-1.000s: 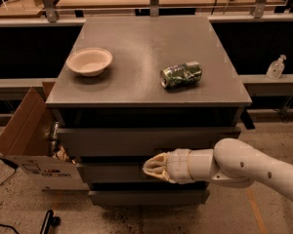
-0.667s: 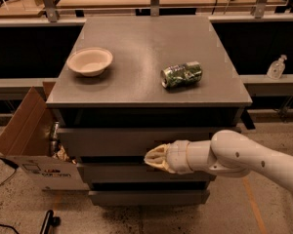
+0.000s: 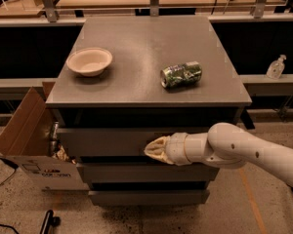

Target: Close top drawer

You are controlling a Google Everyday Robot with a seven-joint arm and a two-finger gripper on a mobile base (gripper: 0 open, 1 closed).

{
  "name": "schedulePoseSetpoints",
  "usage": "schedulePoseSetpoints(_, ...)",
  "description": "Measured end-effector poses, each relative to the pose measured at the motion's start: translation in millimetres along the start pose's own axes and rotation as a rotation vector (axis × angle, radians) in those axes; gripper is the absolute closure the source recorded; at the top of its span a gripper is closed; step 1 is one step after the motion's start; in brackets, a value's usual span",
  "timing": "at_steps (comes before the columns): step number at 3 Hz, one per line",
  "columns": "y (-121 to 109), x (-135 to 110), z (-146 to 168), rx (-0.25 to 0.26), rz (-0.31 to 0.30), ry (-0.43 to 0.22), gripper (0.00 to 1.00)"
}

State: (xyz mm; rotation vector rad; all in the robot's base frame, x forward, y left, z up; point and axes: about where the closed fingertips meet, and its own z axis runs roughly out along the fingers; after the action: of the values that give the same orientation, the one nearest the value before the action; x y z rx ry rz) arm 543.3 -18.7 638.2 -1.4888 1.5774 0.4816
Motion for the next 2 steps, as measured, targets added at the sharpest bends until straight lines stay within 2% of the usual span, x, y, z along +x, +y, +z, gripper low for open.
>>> schedulePoseSetpoints(2, -21.5, 14.1, -0.9, 0.044, 0.061, 0.021, 1.0)
